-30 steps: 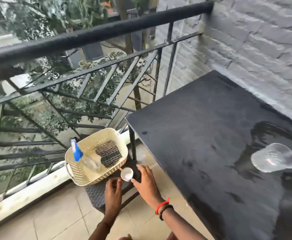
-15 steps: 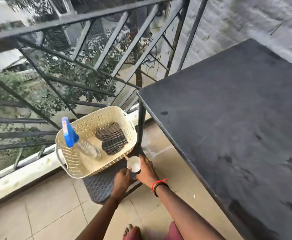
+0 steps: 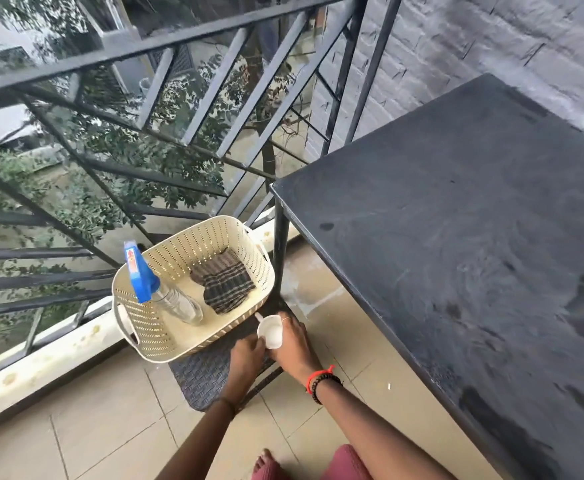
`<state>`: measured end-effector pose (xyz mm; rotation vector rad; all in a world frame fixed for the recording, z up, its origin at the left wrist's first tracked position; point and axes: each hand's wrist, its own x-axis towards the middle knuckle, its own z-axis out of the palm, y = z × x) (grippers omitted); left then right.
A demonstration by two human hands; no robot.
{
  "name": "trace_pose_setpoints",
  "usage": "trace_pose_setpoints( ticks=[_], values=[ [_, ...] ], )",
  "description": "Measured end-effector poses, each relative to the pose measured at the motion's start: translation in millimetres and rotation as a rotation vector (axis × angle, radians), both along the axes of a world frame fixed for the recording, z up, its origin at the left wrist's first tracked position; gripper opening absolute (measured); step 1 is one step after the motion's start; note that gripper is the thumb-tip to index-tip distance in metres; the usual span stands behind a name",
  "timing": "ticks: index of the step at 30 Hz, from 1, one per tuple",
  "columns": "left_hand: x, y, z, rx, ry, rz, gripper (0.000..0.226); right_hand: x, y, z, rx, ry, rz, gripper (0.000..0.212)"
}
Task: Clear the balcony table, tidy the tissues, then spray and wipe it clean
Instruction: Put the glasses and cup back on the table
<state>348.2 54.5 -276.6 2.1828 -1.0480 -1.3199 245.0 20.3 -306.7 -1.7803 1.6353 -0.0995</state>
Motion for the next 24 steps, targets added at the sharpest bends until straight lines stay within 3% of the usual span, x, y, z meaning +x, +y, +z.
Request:
trace_pose_setpoints(
  ticks=[9, 13, 24],
  values=[
    [-12.3, 15.1, 76.2, -0.166, -0.067, -0.055, 0.044, -17.0, 22.7, 83.4, -0.029, -0.076, -0.065, 0.074],
    [-16.1, 18.7, 116.0, -0.246, -0.044, -0.028, 0.033, -23.1, 30.2, 126.3, -0.050, -0.140, -0.109, 0.073],
    [-64.8, -5.3, 223.6, -0.570, 0.062, -0.154, 0.044, -79.0, 18.7, 245.6, -0.323, -0.327, -0.302, 0.054]
  ],
)
